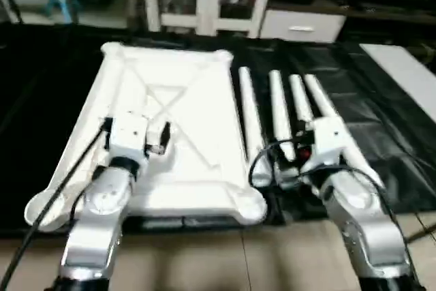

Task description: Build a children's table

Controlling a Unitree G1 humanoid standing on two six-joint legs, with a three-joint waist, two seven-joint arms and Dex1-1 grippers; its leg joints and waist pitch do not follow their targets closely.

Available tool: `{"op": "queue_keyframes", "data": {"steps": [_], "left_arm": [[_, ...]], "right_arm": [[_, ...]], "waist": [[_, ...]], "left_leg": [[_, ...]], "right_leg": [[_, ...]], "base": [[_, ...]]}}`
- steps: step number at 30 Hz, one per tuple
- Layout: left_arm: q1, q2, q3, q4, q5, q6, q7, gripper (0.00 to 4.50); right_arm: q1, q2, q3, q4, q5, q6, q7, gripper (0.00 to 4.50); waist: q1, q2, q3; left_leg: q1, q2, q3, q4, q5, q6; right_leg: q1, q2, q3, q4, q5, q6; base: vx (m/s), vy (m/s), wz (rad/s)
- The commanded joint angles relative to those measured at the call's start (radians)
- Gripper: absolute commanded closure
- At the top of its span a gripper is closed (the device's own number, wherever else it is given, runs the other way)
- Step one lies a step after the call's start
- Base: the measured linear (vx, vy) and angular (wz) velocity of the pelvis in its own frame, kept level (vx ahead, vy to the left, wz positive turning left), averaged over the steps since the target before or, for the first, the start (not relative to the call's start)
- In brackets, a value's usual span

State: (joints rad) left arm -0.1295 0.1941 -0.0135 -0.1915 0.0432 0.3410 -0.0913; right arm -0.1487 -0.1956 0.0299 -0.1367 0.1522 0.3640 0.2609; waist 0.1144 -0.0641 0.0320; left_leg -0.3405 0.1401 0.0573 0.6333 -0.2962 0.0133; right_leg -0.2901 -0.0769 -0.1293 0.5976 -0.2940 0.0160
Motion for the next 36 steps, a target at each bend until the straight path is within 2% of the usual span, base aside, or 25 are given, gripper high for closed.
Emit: {"op": "queue_keyframes", "data": {"steps": [1,2,3,4,5,6,7,8,9,10,11,12,13,14,16,17,19,20,22,24,27,31,32,35,36], "left_arm": [[0.008,0.002,-0.005,-0.016,0.004,0.001,0.008,0.0],[0.01,0.002,-0.006,-0.018,0.003,0.0,0.008,0.0],[0.011,0.002,-0.006,-0.019,0.002,-0.001,0.008,0.0],[0.011,0.003,-0.008,-0.019,0.004,-0.001,0.004,0.0],[0.013,0.003,-0.01,-0.021,0.007,-0.004,0.001,0.0],[0.014,0.0,-0.01,-0.021,0.005,-0.011,-0.002,0.0],[0.016,-0.002,-0.01,-0.022,0.006,-0.01,-0.004,0.0],[0.018,-0.004,-0.013,-0.021,0.003,-0.003,-0.012,0.0],[0.018,-0.004,-0.013,-0.021,0.003,-0.003,-0.012,0.0],[0.02,-0.003,-0.018,-0.021,0.0,0.0,-0.018,0.0],[0.021,-0.002,-0.021,-0.021,0.002,-0.001,-0.017,0.0],[0.022,-0.003,-0.022,-0.02,0.005,-0.003,-0.014,0.0],[0.022,-0.003,-0.022,-0.018,0.003,-0.001,-0.014,0.0],[0.021,-0.002,-0.023,-0.014,0.004,0.003,-0.011,0.0],[0.016,0.0,-0.023,-0.005,-0.007,0.001,-0.028,0.0],[0.014,0.003,-0.02,-0.004,-0.028,-0.002,-0.053,0.0],[0.013,0.004,-0.018,-0.004,-0.042,-0.004,-0.07,0.0],[0.0,0.041,-0.038,-0.003,-0.084,-0.013,-0.172,0.0],[-0.024,0.099,-0.066,0.01,-0.128,-0.034,-0.304,0.0],[-0.039,0.118,-0.069,0.017,-0.156,-0.028,-0.358,0.0],[-0.078,0.234,-0.145,0.016,-0.239,0.059,-0.629,0.0],[-0.091,0.309,-0.213,0.029,-0.221,0.069,-0.751,0.0],[-0.118,0.367,-0.279,0.072,-0.183,0.052,-0.84,0.0],[-0.167,0.373,-0.324,0.152,-0.15,0.021,-0.899,0.18],[-0.167,0.373,-0.324,0.152,-0.15,0.021,-0.899,0.29]], "right_arm": [[-0.002,0.004,-0.005,0.004,-0.002,-0.005,0.002,0.04],[-0.002,0.008,-0.008,0.003,0.002,-0.006,0.001,0.04],[-0.003,0.018,-0.022,0.003,0.016,0.004,-0.007,0.04],[-0.005,0.021,-0.029,0.005,0.02,0.008,-0.015,0.04],[-0.006,0.017,-0.028,0.005,0.018,0.01,-0.015,0.04],[-0.006,0.012,-0.025,0.006,0.014,0.009,-0.012,0.04],[-0.005,0.008,-0.024,0.005,0.012,0.006,-0.008,0.04],[-0.004,0.004,-0.029,0.002,0.017,0.006,-0.002,0.04],[-0.004,0.004,-0.029,0.002,0.017,0.006,-0.002,0.04],[-0.003,0.003,-0.035,-0.001,0.023,0.007,0.002,0.04],[-0.003,0.004,-0.038,-0.002,0.024,0.007,0.003,0.04],[-0.003,0.005,-0.042,-0.004,0.029,0.007,0.005,0.04],[-0.002,0.007,-0.047,-0.007,0.037,0.01,0.008,0.04],[-0.002,0.006,-0.053,-0.012,0.044,0.01,0.012,0.04],[-0.003,-0.002,-0.058,-0.009,0.051,0.009,0.019,0.04],[-0.006,-0.009,-0.058,-0.007,0.052,0.005,0.027,0.04],[-0.008,-0.014,-0.058,-0.005,0.053,0.002,0.033,0.04],[-0.016,-0.04,-0.06,0.001,0.08,0.003,0.09,0.04],[-0.026,-0.085,-0.057,0.0,0.12,0.007,0.192,0.04],[-0.029,-0.109,-0.051,-0.006,0.137,0.01,0.242,0.04],[-0.033,-0.217,0.009,-0.043,0.169,0.018,0.421,0.04],[-0.034,-0.267,0.036,-0.054,0.165,0.023,0.485,0.04],[-0.034,-0.314,0.053,-0.061,0.16,0.025,0.535,0.04],[-0.023,-0.361,0.054,-0.107,0.197,0.067,0.596,0.01],[-0.023,-0.361,0.054,-0.107,0.197,0.067,0.596,0.0]], "waist": [[-0.027,0.045,-0.081],[-0.066,0.039,-0.084],[-0.055,0.039,-0.066],[-0.037,0.011,-0.049],[-0.032,-0.041,-0.046],[-0.014,-0.063,-0.029],[0.036,-0.057,-0.038],[0.033,-0.057,-0.032],[0.03,-0.051,-0.022],[0.021,-0.029,-0.019],[0.017,0.011,-0.038],[0.001,0.022,-0.05],[0.001,0.025,-0.057],[-0.004,0.023,-0.053],[0.002,0.017,-0.04],[0.006,0.017,-0.034],[0.006,0.019,-0.031],[0.004,0.013,-0.019],[0.01,0.01,-0.011],[0.015,0.007,-0.012],[0.026,0.009,-0.015],[0.031,0.013,-0.023],[0.033,0.01,-0.027],[0.037,0.01,-0.035],[0.038,0.01,-0.033]], "left_leg": [[0.177,0.028,-0.155,-0.037,0.652,0.58],[0.212,0.072,-0.229,-0.06,0.767,0.665],[0.214,0.105,-0.211,-0.043,0.809,0.563],[0.135,0.055,-0.159,-0.084,0.619,0.414],[0.131,-0.025,-0.091,-0.055,0.369,0.279],[0.039,-0.079,-0.049,-0.031,0.216,0.226],[-0.018,-0.083,-0.008,0.065,0.015,0.139],[-0.04,-0.046,-0.014,0.064,0.102,0.025],[-0.034,-0.035,-0.01,0.04,0.161,-0.019],[-0.014,-0.01,-0.004,-0.026,0.236,-0.067],[-0.01,0.03,-0.004,-0.083,0.313,-0.064],[-0.009,0.071,-0.025,-0.07,0.391,-0.051],[0.017,0.086,-0.034,-0.057,0.432,-0.04],[0.015,0.086,-0.032,-0.054,0.454,-0.03],[0.002,0.08,-0.015,-0.067,0.295,-0.041],[-0.002,0.08,-0.008,-0.082,0.156,-0.06],[0.0,0.085,-0.005,-0.095,0.044,-0.077],[0.005,0.09,0.007,-0.113,-0.099,-0.091],[0.016,0.087,0.022,-0.12,-0.237,-0.1],[0.019,0.089,0.035,-0.123,-0.235,-0.096],[0.015,0.09,0.047,-0.124,-0.167,-0.081],[0.012,0.091,0.055,-0.122,-0.094,-0.066],[0.014,0.09,0.057,-0.117,-0.061,-0.057],[0.002,0.085,0.063,-0.103,0.057,-0.017],[0.003,0.086,0.064,-0.103,0.052,-0.012]], "right_leg": [[-0.095,0.046,-0.027,0.084,0.044,-0.038],[-0.147,0.037,-0.001,0.117,-0.12,0.006],[-0.193,-0.011,0.062,0.127,-0.145,0.031],[-0.157,-0.017,0.09,0.108,0.017,0.019],[-0.123,-0.033,0.136,0.003,0.135,-0.019],[-0.023,-0.067,0.198,-0.04,0.027,0.034],[0.068,-0.153,0.291,-0.072,0.074,-0.038],[0.074,-0.144,0.258,-0.035,0.324,-0.093],[0.058,-0.131,0.228,-0.023,0.484,-0.1],[0.027,-0.092,0.169,-0.011,0.604,-0.11],[0.024,-0.065,0.131,0.011,0.584,-0.115],[0.005,-0.036,0.121,0.034,0.542,-0.118],[-0.017,-0.044,0.12,0.035,0.516,-0.131],[-0.024,-0.054,0.124,0.025,0.464,-0.159],[-0.017,-0.068,0.131,0.004,0.344,-0.185],[-0.009,-0.078,0.133,-0.006,0.261,-0.198],[-0.006,-0.081,0.132,-0.012,0.192,-0.2],[-0.016,-0.082,0.135,-0.025,0.074,-0.197],[-0.028,-0.086,0.144,-0.043,-0.123,-0.176],[-0.033,-0.09,0.146,-0.051,-0.183,-0.167],[-0.038,-0.087,0.144,-0.044,-0.141,-0.161],[-0.04,-0.084,0.141,-0.028,-0.001,-0.177],[-0.041,-0.083,0.139,-0.026,0.045,-0.185],[-0.038,-0.081,0.139,-0.012,0.187,-0.193],[-0.04,-0.08,0.138,-0.015,0.182,-0.197]], "base": [[0.178,-0.056,0.56],[0.104,-0.133,0.25],[0.104,-0.133,0.25],[-0.062,-0.139,0.04],[-0.079,-0.093,0.11],[-0.079,-0.093,0.11],[0.053,-0.036,0.22],[0.081,-0.021,0.1],[0.081,-0.021,0.1],[0.0,0.0,0.0],[0.0,0.0,0.0],[0.0,0.0,0.0],[0.0,0.0,0.0],[0.0,0.0,0.0],[0.0,0.0,0.0],[-0.053,0.037,0.02],[-0.057,0.033,0.02],[-0.064,0.021,0.04],[-0.062,0.016,0.04],[-0.052,0.008,0.03],[0.0,0.0,0.0],[0.0,0.0,0.0],[0.0,0.0,0.0],[0.0,0.0,0.0],[0.0,0.0,0.0]]}}
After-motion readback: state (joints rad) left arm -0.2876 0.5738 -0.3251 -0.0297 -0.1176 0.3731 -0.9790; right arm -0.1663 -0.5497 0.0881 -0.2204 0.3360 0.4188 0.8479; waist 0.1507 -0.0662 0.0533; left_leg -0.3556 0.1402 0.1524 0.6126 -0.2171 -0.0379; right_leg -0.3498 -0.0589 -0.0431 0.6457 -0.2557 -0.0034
